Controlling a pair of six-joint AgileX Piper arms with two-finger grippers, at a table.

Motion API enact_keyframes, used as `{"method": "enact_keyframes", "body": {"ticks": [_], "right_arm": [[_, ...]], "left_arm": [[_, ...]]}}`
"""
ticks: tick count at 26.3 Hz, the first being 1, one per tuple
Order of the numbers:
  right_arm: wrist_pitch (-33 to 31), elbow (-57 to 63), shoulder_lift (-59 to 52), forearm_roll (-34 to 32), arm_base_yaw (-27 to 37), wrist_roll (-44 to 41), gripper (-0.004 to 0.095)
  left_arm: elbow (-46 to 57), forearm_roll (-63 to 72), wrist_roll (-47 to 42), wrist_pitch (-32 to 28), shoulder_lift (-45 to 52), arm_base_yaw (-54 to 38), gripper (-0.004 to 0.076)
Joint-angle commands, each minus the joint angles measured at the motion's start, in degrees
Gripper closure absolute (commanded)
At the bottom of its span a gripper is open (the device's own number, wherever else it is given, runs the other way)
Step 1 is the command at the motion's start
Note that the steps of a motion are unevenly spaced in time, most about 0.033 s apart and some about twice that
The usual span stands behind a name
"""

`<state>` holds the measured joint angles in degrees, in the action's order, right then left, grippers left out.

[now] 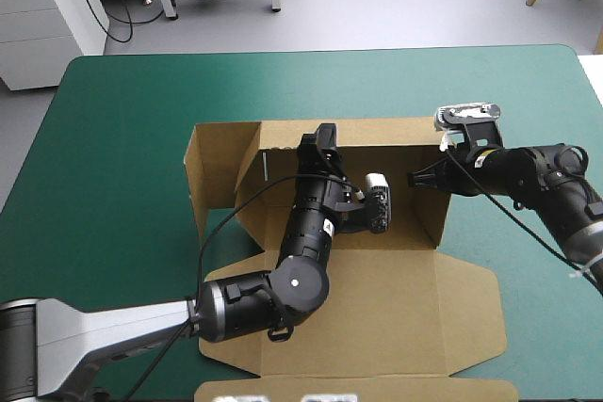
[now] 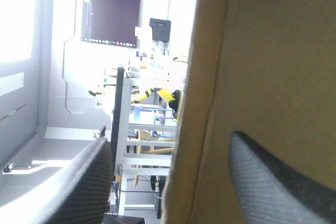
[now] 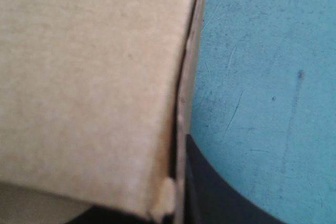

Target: Fold the box

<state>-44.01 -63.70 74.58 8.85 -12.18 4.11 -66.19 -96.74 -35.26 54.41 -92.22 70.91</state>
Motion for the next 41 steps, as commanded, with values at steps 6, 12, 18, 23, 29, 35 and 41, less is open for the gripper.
{"method": "enact_keyframes", "body": {"ticks": [6,12,18,23,29,35,41], "right_arm": [[-7.9,-9.6,7.6,-0.8,-0.1,-1.8,0.0908],[-13.6,-21.6,20.1,-0.8,-0.1,-4.1,0.0908],[-13.8,-31.6,28.0,-4.7,-0.1,-5.8,0.0893],[-14.6,-35.1,28.2,-7.8,-0.1,-5.5,0.0409],[-22.9,-42.3,27.9,-10.4,-0.1,0.2,0.0372],[-24.9,-46.6,26.4,-11.3,-0.1,1.1,0.0386],[-24.8,-44.8,27.4,-11.3,-0.1,-1.0,0.0410]], "left_arm": [[-1.8,-7.2,1.2,7.0,9.6,6.8,0.0327],[-3.6,-7.1,4.3,5.2,14.1,-2.0,0.0566],[-6.4,9.6,5.6,-1.0,16.2,-21.7,0.0727],[-6.4,36.7,10.9,-9.5,18.2,-38.7,0.0727],[-6.4,60.2,20.4,-12.0,18.2,-53.4,0.0727],[-6.4,78.6,26.7,-12.4,18.2,-65.1,0.0727],[-6.4,87.6,29.9,-12.3,18.2,-68.1,0.0727]]}}
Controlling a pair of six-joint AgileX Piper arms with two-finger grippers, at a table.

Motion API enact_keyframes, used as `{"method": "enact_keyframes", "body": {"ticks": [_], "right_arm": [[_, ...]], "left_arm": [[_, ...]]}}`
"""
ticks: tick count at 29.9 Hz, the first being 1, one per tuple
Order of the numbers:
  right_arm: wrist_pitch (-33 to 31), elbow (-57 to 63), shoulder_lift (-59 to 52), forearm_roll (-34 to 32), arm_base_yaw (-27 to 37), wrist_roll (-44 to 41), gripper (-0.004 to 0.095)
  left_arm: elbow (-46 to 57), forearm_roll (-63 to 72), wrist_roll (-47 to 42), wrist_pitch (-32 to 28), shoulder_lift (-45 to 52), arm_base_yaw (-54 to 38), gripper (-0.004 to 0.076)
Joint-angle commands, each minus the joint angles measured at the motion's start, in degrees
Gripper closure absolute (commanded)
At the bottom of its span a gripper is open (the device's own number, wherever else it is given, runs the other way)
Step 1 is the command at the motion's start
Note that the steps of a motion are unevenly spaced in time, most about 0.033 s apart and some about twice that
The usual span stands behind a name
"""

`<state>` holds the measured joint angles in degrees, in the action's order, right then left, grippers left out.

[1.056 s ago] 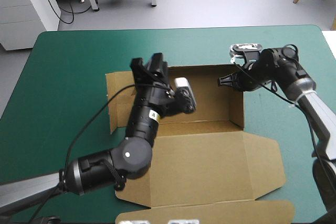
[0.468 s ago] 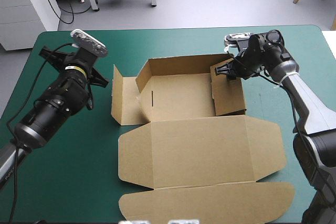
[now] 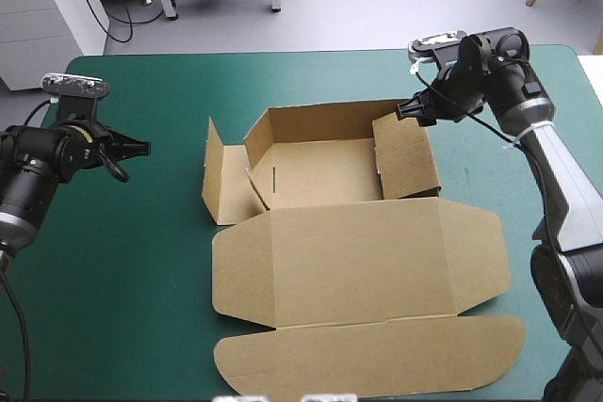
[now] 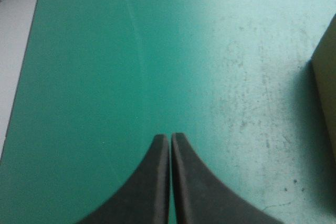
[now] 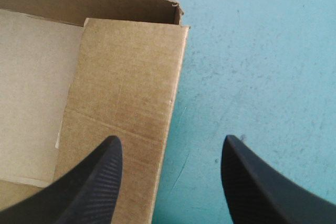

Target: Fold the box

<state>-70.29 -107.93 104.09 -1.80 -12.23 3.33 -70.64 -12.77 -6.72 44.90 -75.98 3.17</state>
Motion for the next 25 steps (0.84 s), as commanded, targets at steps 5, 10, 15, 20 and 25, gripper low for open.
{"method": "enact_keyframes", "body": {"ticks": [5,10,15,20,25], "right_arm": [[1.3,0.3,1.6,0.9,0.0,-0.2,0.0423],[1.3,0.3,5.5,5.2,0.0,-0.2,0.0423],[1.3,0.3,8.2,5.1,0.0,-0.2,0.0428],[1.3,0.3,9.4,5.1,0.0,-0.2,0.0478],[1.3,0.3,9.4,4.8,0.0,0.2,0.0840]], "left_arm": [[-2.0,10.4,5.9,-2.8,2.0,-0.4,0.0727],[-2.0,12.8,8.2,-2.8,2.0,-0.4,0.0727],[-2.0,12.8,8.3,-2.4,2.0,-0.4,0.0727],[-2.0,12.8,8.3,-2.2,1.8,-0.4,0.0727],[-2.0,12.8,8.3,-2.3,1.8,-0.4,0.0728]]}}
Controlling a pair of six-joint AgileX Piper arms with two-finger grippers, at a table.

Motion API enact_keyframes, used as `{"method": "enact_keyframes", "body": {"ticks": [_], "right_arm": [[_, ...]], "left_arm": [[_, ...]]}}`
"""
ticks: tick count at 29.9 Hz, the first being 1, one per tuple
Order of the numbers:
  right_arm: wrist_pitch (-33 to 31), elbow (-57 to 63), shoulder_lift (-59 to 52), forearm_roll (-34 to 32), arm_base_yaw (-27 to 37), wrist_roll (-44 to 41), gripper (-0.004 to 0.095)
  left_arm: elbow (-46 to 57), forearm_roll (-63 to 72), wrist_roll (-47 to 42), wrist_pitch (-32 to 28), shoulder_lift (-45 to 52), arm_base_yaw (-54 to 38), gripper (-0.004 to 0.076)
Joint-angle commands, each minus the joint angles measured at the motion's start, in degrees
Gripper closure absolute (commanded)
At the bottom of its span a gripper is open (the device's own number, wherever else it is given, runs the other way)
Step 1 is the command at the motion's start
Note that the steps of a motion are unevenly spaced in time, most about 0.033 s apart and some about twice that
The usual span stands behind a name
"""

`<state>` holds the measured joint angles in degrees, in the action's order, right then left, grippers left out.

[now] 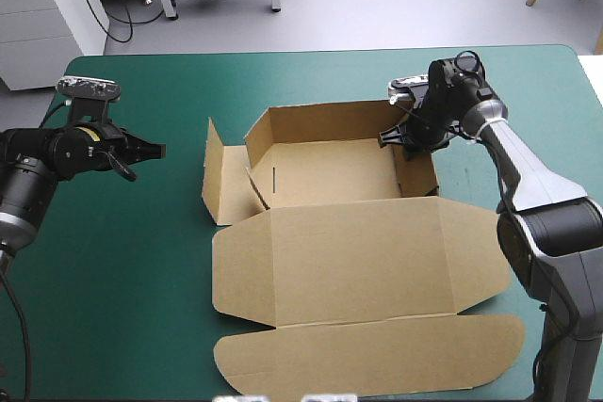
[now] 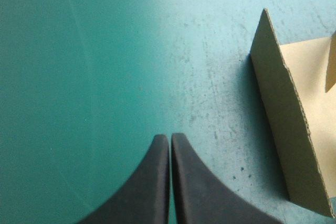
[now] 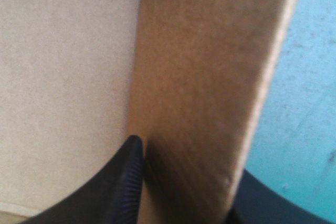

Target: Fold the box

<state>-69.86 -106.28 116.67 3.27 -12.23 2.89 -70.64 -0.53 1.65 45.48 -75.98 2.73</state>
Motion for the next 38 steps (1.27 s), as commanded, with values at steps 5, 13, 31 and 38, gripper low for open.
{"method": "enact_keyframes", "body": {"ticks": [5,13,31,38], "right_arm": [[3.1,-1.3,-3.9,1.4,0.0,0.0,0.0927],[1.3,-1.8,-11.2,5.2,6.2,3.7,0.0927],[0.9,-1.7,-29.0,20.9,22.9,10.8,0.0927],[0.9,0.0,-29.0,28.9,22.9,13.0,0.0927]], "left_arm": [[-2.0,-0.2,-0.1,-2.9,1.8,0.0,0.0728],[-2.0,-0.4,0.3,-2.9,1.3,0.0,0.0728],[-2.0,5.7,2.9,-7.8,-2.9,0.0,0.0181],[-2.0,31.9,5.2,-7.9,-4.3,0.0,0.0220]]}}
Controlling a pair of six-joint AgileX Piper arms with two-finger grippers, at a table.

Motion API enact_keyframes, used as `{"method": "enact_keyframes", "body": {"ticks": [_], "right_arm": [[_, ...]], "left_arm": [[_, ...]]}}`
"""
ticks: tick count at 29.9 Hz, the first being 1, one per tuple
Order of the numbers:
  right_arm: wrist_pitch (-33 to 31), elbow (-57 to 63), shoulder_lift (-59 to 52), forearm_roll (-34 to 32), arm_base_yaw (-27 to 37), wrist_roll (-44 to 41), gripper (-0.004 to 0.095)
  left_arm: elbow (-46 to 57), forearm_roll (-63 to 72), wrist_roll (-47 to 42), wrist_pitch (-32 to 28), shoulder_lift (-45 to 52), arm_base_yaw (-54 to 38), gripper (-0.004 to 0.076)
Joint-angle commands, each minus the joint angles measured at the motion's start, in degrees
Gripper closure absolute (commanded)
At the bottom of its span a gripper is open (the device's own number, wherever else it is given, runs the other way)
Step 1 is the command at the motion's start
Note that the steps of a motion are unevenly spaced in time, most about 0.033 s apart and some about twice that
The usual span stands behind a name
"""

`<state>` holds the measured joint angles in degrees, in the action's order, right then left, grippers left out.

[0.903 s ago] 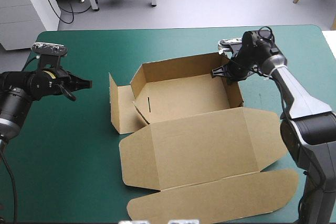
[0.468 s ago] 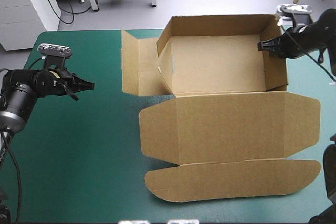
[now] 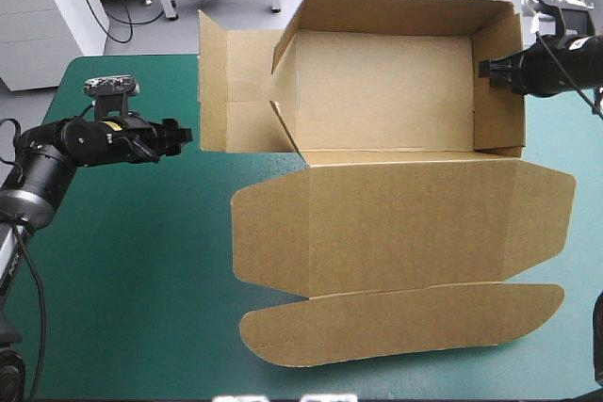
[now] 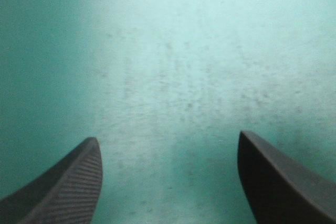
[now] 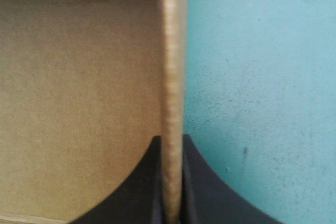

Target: Fold the box

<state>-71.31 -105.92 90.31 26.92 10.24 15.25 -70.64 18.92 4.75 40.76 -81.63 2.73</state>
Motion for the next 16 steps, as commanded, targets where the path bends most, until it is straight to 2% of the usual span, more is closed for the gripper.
{"method": "enact_keyframes", "body": {"ticks": [1,5,8,16], "right_arm": [[2.3,0.5,-2.6,5.2,0.3,0.8,0.0927],[3.9,5.1,-2.6,5.4,-0.5,2.7,0.0927],[8.1,7.6,-2.5,5.5,-2.1,2.7,0.0927],[14.0,8.2,1.4,3.3,-7.3,1.9,0.0927]], "left_arm": [[-2.0,16.1,5.4,-3.1,1.2,0.0,0.0231],[-2.0,34.1,22.1,-0.3,1.2,0.0,0.0288],[-2.0,43.0,28.8,3.0,1.2,0.0,0.0324],[-2.0,50.3,34.9,9.8,1.2,0.0,0.0339]]}}
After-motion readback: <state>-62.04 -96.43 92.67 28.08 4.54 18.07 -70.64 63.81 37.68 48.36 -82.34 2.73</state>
